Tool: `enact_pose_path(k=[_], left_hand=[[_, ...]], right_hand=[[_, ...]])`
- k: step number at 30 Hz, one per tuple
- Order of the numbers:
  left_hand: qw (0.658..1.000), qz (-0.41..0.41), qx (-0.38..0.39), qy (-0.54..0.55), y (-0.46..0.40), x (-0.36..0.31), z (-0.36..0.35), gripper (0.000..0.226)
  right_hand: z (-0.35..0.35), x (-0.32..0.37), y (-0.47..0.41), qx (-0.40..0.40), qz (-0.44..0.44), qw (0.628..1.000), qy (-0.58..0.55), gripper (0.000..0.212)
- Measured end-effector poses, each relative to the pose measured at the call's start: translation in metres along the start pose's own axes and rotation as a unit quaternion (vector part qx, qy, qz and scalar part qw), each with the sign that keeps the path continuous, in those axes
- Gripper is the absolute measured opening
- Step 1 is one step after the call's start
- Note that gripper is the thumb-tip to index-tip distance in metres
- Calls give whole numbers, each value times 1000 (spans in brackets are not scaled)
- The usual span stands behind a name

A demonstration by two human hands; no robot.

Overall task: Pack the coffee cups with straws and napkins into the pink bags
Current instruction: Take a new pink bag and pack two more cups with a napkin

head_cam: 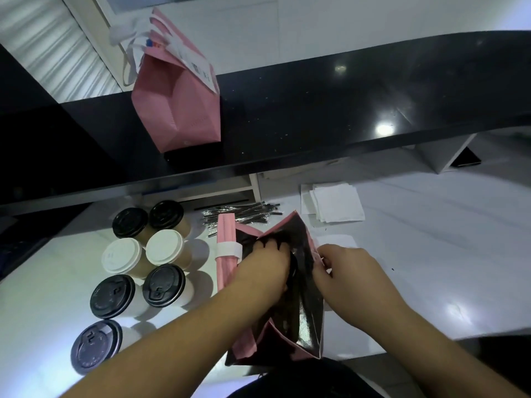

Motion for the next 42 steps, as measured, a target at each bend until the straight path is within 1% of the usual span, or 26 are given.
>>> enact_pose_path(k=[2, 4, 11, 14, 16, 18, 19, 21, 22, 23, 25, 26, 28, 30, 33, 35, 37, 39, 42], left_hand=[[1000, 27, -1, -6, -1, 4, -4, 64], [999, 44, 8, 1, -4, 8, -10, 64], [998, 51, 30, 16, -13, 9, -9, 66], [997, 38, 44, 50, -1, 3, 10, 63], [996, -4, 22, 84, 12, -4, 37, 48], [988, -71, -14, 138, 31, -7, 69, 36], [977, -97, -41, 185, 44, -4, 86, 35], [939, -100, -109, 310, 74, 16, 117, 32], [919, -85, -153, 352, 89, 34, 129, 30], [908, -56, -199, 364, 104, 55, 133, 27], [909, 28, -262, 324, 128, 103, 122, 26], [915, 76, -267, 293, 138, 128, 109, 28], [926, 176, -236, 235, 159, 171, 70, 36], [927, 245, -186, 212, 183, 201, 29, 50], [918, 317, -142, 193, 219, 229, -23, 69], [900, 374, -123, 188, 236, 242, -49, 76], [882, 412, -109, 200, 244, 247, -68, 69], [874, 429, -102, 204, 244, 247, -81, 58], [860, 455, -99, 209, 242, 248, -92, 60]], right_hand=[[-1, 1, 0, 3, -1, 1000, 1, 27], [-3, 2, 1, 6, 2, 1000, 0, 27], [-4, 11, -2, 4, 22, 1000, 21, 28], [-5, 14, -1, 0, 24, 999, 21, 29], [-6, 14, -1, -5, 25, 999, 19, 26], [-5, 14, -1, -12, 28, 999, 15, 22], [-4, 14, -1, -13, 29, 999, 15, 19], [-5, 15, -2, -8, 29, 999, 13, 17], [-5, 15, -1, -6, 27, 1000, 12, 19], [-5, 16, -1, -7, 28, 999, 14, 21], [-3, 17, -1, -15, 33, 999, 22, 24], [-3, 18, -1, -18, 36, 999, 24, 25], [-4, 20, -2, -17, 38, 999, 25, 26], [-7, 20, -3, -6, 39, 999, 31, 25], [-11, 21, -4, 5, 41, 999, 34, 24], [-13, 22, -4, 10, 42, 998, 34, 23], [-14, 24, -3, 11, 47, 998, 37, 21], [-14, 26, -4, 6, 55, 998, 38, 20], [-16, 29, -4, 5, 61, 997, 38, 19]])
Point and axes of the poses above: each hand's wrist, its own y-axis away from the middle knuckle, its own z-axis out of the back of the hand, x = y × z, the point moved 7 cm from there along -y, towards the middle knuckle, and after that the axes turned 5 degrees about -x, right-handed, at the moved point
